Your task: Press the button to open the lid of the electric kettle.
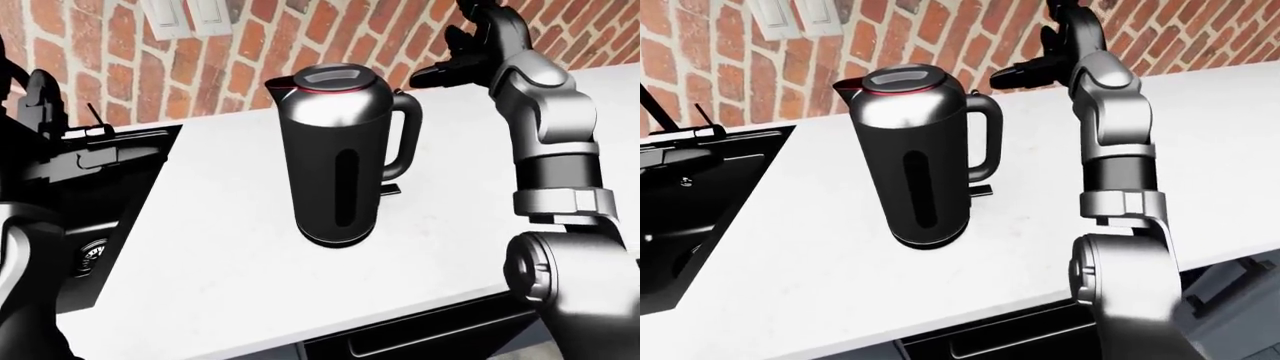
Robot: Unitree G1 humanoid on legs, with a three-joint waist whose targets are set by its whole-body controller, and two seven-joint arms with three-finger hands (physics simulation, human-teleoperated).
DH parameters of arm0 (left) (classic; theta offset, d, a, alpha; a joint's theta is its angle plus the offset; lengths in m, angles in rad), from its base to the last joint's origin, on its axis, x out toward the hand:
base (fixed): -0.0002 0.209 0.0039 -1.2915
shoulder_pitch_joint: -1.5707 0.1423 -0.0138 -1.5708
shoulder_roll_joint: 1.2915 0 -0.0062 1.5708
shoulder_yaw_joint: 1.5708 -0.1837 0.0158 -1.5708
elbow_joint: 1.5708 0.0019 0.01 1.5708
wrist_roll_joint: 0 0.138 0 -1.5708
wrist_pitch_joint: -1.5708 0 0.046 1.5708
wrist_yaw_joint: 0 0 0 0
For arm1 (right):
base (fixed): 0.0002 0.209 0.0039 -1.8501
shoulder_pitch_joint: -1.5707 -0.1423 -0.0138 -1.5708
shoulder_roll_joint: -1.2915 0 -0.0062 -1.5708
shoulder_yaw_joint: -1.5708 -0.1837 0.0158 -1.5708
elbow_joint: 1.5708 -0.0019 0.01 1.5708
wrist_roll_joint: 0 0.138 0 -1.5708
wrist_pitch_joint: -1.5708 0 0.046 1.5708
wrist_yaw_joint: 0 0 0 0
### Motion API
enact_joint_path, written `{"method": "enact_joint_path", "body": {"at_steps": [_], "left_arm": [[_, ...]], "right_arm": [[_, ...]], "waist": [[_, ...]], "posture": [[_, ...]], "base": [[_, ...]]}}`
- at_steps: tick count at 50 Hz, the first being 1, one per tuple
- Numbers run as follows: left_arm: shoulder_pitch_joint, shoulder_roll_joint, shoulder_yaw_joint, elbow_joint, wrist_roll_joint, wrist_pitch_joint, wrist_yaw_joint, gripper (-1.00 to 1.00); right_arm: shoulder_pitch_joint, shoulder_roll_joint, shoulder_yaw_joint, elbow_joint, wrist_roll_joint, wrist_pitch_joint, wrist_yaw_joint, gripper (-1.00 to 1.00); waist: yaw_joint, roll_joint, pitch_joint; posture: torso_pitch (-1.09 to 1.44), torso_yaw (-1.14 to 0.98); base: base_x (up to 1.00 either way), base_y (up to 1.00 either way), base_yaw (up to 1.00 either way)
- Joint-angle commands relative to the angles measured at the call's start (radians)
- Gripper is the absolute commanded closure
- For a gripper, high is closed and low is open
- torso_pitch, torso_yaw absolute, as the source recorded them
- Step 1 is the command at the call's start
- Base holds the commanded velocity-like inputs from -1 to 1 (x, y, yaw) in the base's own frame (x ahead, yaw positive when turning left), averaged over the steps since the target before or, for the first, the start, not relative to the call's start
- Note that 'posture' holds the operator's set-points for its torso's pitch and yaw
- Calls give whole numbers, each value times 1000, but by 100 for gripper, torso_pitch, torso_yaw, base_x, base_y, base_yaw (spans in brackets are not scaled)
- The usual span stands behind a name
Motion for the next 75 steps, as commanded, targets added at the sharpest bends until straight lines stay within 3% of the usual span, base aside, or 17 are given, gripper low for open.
{"method": "enact_joint_path", "body": {"at_steps": [1, 13, 36, 75], "left_arm": [[-22, 18, 12, -20, 0, -25, 1, -100], [-21, 21, 13, -22, -9, -24, 5, -100], [-19, 20, 13, -25, -9, -18, 4, -100], [-13, 16, 11, -25, -5, -24, 1, -100]], "right_arm": [[-43, -11, -8, -35, 3, -24, -3, -100], [-68, 3, -2, -20, 1, -23, -2, -100], [-56, -4, -16, -131, 103, 157, 56, -100], [-46, 36, 5, -195, 118, 208, 74, -100]], "waist": [[-1, 1, -20], [-3, 4, -19], [-2, 2, -15], [-3, 6, -15]], "posture": [[-19, 0], [-19, 0], [-19, 0], [-19, 0]], "base": [[0, 0, 0], [0, 0, 0], [0, 0, 0], [0, 0, 0]]}}
